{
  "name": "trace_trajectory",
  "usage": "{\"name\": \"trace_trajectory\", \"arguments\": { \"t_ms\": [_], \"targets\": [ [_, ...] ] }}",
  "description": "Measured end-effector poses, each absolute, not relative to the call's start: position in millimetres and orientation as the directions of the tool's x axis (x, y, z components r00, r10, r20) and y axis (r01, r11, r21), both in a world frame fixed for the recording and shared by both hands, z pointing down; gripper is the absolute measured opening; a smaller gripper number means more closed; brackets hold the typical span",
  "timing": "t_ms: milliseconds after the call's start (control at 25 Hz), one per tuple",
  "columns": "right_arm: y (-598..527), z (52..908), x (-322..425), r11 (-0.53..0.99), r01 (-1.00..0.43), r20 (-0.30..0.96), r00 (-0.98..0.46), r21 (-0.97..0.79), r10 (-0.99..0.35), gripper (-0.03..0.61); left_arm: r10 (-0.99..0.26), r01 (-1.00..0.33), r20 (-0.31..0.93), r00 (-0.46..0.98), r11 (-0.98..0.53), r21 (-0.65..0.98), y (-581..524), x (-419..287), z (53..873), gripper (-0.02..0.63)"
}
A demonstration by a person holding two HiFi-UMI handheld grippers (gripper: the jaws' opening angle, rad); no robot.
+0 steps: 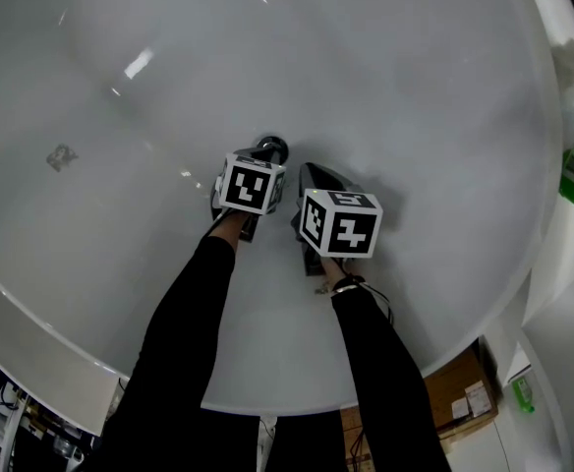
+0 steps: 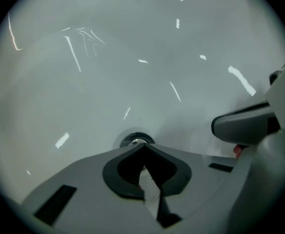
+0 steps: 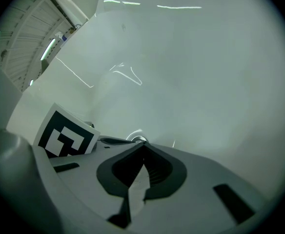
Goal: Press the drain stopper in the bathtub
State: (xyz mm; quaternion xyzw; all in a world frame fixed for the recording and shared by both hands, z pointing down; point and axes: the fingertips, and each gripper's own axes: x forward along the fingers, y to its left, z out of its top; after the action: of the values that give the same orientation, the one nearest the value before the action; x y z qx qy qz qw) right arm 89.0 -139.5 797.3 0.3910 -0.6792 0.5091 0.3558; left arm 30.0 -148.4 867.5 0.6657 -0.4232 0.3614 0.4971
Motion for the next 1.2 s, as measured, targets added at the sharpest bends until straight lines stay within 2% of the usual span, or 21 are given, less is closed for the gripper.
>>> {"name": "trace_trajectory", "arguments": {
  "t_ms": [560, 1000, 1200],
  "targets": [
    [-135, 806, 86, 0.179, -0.897, 0.892, -0.43, -0.404, -0.138, -0.002, -0.124, -0.929, 0.925, 0.358, -0.15, 0.339, -142, 27, 884, 0.005],
    [-135, 810, 84, 0.164, -0.899, 0.895, -0.427, -0.406, -0.129, -0.002, -0.115, -0.935, 0.942, 0.315, -0.211, 0.286, -141, 29, 887, 0.005],
    [-134, 810, 87, 0.136, -0.901, 0.895, -0.429, -0.413, -0.125, -0.002, -0.114, -0.943, 0.947, 0.3, -0.184, 0.276, -142, 29, 890, 0.005]
  ]
}}
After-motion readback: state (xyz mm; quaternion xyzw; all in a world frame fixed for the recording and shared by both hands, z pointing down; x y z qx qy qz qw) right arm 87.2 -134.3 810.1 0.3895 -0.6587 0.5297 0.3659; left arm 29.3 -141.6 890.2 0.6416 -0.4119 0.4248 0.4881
